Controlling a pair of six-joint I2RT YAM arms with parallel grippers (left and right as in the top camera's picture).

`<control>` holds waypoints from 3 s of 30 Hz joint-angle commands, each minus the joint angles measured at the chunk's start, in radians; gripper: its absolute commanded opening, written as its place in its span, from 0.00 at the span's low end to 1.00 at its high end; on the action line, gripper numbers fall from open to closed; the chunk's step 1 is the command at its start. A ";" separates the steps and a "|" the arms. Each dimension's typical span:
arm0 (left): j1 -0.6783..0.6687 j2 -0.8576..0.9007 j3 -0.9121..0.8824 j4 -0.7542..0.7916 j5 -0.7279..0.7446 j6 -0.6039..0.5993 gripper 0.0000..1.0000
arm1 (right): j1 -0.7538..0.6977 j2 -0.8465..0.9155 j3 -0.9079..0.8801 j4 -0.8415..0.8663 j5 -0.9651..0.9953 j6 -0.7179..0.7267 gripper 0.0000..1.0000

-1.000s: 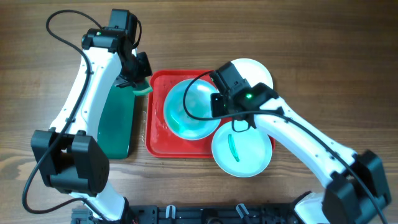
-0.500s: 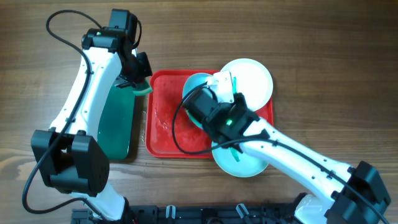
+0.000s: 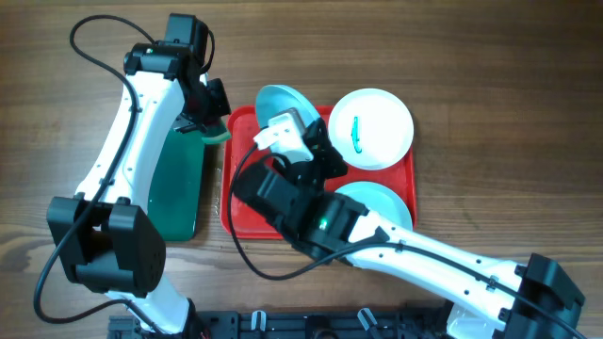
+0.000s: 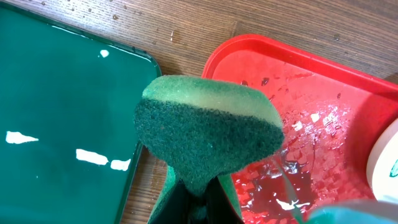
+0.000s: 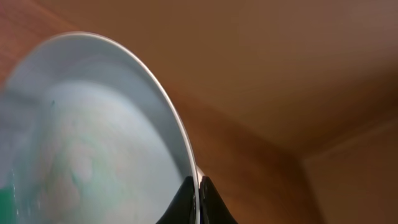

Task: Clean dirty plates on tray and stack at the side
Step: 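Lift the left plate by its rim with the right gripper, tilting it up, then carry the plate right off the tray and set it on the table, then move the right gripper to the bottom plate and drag it toward the tray center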

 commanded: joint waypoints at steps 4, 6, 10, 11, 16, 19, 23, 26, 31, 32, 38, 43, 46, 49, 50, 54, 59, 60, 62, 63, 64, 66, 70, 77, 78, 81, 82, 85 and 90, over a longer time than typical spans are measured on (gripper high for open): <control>0.006 -0.010 0.014 0.015 -0.013 -0.017 0.04 | 0.034 -0.018 0.016 0.080 0.161 -0.226 0.04; 0.006 -0.010 0.014 0.014 -0.013 -0.017 0.04 | 0.035 -0.018 0.016 0.111 0.166 -0.260 0.04; 0.006 -0.010 0.014 0.014 -0.013 -0.017 0.04 | 0.035 -0.018 0.016 0.151 0.184 -0.326 0.04; 0.006 -0.010 0.014 0.014 -0.013 -0.017 0.04 | 0.035 -0.018 0.016 0.154 0.184 -0.335 0.04; 0.006 -0.010 0.014 0.014 -0.012 -0.025 0.04 | 0.035 -0.018 0.014 0.148 0.183 -0.338 0.04; 0.006 -0.010 0.014 0.016 -0.013 -0.040 0.04 | 0.035 -0.018 0.014 0.109 0.159 -0.318 0.04; 0.006 -0.010 0.014 0.018 -0.013 -0.040 0.04 | 0.035 -0.018 -0.007 -0.027 -0.034 -0.172 0.04; 0.006 -0.010 0.014 0.018 -0.013 -0.040 0.04 | 0.027 -0.018 -0.008 -0.187 -0.224 0.091 0.04; 0.006 -0.010 0.014 0.019 -0.013 -0.041 0.04 | -0.061 -0.024 -0.008 -0.273 -0.572 0.323 0.04; 0.006 -0.010 0.014 0.019 -0.013 -0.041 0.04 | -0.090 -0.027 -0.008 -0.269 -0.666 0.334 0.04; 0.006 -0.010 0.014 0.019 -0.013 -0.040 0.04 | -0.359 -0.097 0.000 -0.226 -1.199 0.349 0.04; 0.006 -0.010 0.014 0.024 -0.013 -0.040 0.04 | -0.645 -0.151 0.000 -0.229 -1.482 0.350 0.04; 0.005 -0.010 0.014 0.024 -0.013 -0.040 0.04 | -0.850 -0.154 -0.001 -0.239 -1.577 0.373 0.04; 0.005 -0.010 0.014 0.031 -0.013 -0.040 0.04 | -1.030 -0.149 -0.001 -0.274 -1.566 0.359 0.04; 0.005 -0.010 0.014 0.032 -0.013 -0.040 0.04 | -1.087 -0.147 -0.002 -0.284 -1.557 0.340 0.04; 0.005 -0.010 0.014 0.034 -0.012 -0.043 0.04 | -1.284 -0.112 -0.004 -0.327 -1.471 0.292 0.04; 0.005 -0.010 0.014 0.034 -0.013 -0.043 0.04 | -1.453 -0.013 -0.025 -0.328 -1.399 0.240 0.04; 0.005 -0.010 0.014 0.034 -0.013 -0.043 0.04 | -1.472 0.011 -0.027 -0.328 -1.384 0.241 0.04; 0.005 -0.010 0.014 0.036 -0.013 -0.043 0.04 | -1.506 0.061 -0.036 -0.315 -1.352 0.242 0.04; 0.005 -0.010 0.014 0.037 -0.013 -0.043 0.04 | -1.524 0.090 -0.038 -0.311 -1.335 0.245 0.04; 0.005 -0.010 0.014 0.037 -0.013 -0.043 0.04 | -1.537 0.111 -0.038 -0.307 -1.334 0.245 0.04; 0.005 -0.010 0.014 0.037 -0.013 -0.043 0.04 | -1.561 0.150 -0.038 -0.299 -1.331 0.245 0.04; 0.005 -0.010 0.014 0.037 -0.013 -0.043 0.04 | -1.585 0.219 -0.039 -0.299 -1.277 0.246 0.04; 0.005 -0.010 0.014 0.037 -0.011 -0.043 0.04 | -1.587 0.243 -0.034 -0.329 -1.300 0.268 0.38; 0.005 -0.010 0.014 0.037 -0.009 -0.043 0.04 | -1.587 0.238 -0.029 -0.352 -1.337 0.267 0.39; 0.005 -0.010 0.014 0.037 -0.009 -0.043 0.04 | -1.586 0.215 -0.004 -0.428 -1.483 0.207 0.40; 0.005 -0.010 0.014 0.037 -0.006 -0.043 0.04 | -1.584 0.194 0.003 -0.462 -1.562 0.173 0.40; 0.000 -0.010 0.013 0.036 -0.001 -0.043 0.04 | -1.541 0.100 0.003 -0.586 -1.664 0.073 0.42; -0.022 -0.009 0.012 0.037 -0.002 -0.056 0.04 | -1.377 0.023 -0.015 -0.729 -1.638 0.003 0.42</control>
